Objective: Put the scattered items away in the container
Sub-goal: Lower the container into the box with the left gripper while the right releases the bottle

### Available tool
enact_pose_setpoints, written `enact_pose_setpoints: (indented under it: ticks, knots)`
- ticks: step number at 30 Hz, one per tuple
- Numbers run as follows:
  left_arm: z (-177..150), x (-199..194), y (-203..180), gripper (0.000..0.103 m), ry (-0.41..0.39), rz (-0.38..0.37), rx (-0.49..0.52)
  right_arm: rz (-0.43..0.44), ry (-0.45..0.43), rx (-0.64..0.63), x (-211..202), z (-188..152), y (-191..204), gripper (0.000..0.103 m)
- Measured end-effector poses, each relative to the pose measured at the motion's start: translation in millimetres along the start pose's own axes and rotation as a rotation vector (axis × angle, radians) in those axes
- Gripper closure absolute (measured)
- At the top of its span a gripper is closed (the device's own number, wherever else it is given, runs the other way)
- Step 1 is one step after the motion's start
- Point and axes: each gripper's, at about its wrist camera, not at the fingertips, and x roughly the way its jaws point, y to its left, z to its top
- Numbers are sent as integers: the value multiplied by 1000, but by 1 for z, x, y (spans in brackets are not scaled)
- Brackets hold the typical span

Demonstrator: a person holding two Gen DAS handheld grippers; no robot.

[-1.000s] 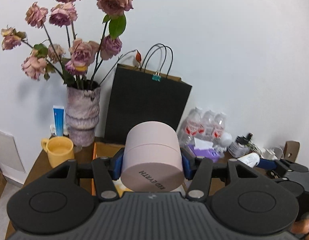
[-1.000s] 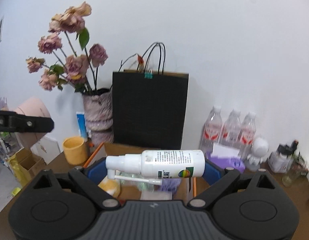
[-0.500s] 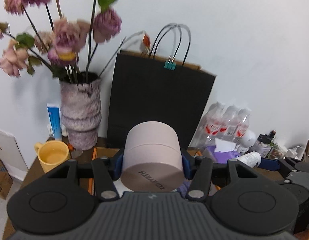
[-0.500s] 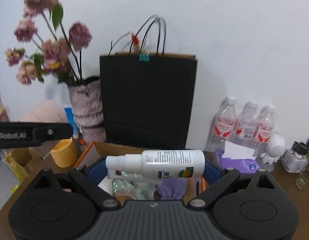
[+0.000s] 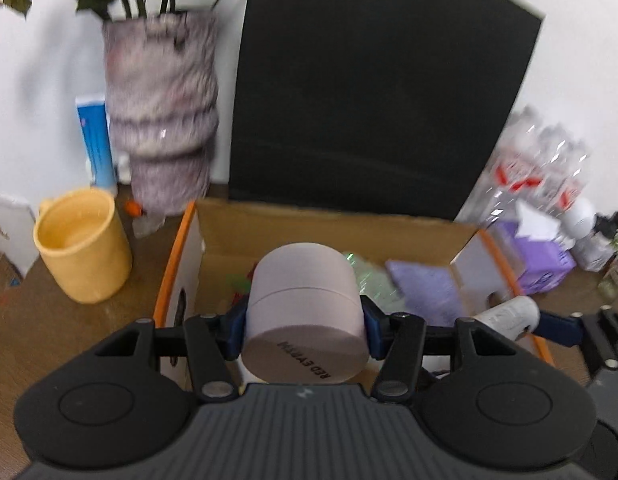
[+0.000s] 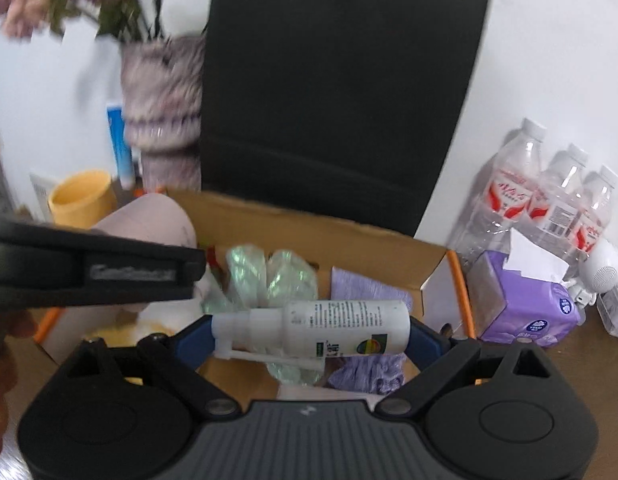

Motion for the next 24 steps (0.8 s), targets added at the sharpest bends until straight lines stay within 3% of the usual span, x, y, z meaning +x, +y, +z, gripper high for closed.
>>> enact_pose_setpoints:
  ticks: [8, 16, 24]
  knots:
    - [-15, 23, -3, 47, 41, 53, 10, -6, 36, 3, 22, -15, 7, 6]
    - [-16, 25, -13, 47, 38, 80, 71, 0, 67, -7, 30, -22, 12, 6]
    - [-15, 27, -14, 46, 32, 112, 55, 38, 64, 18, 34, -29, 5, 6]
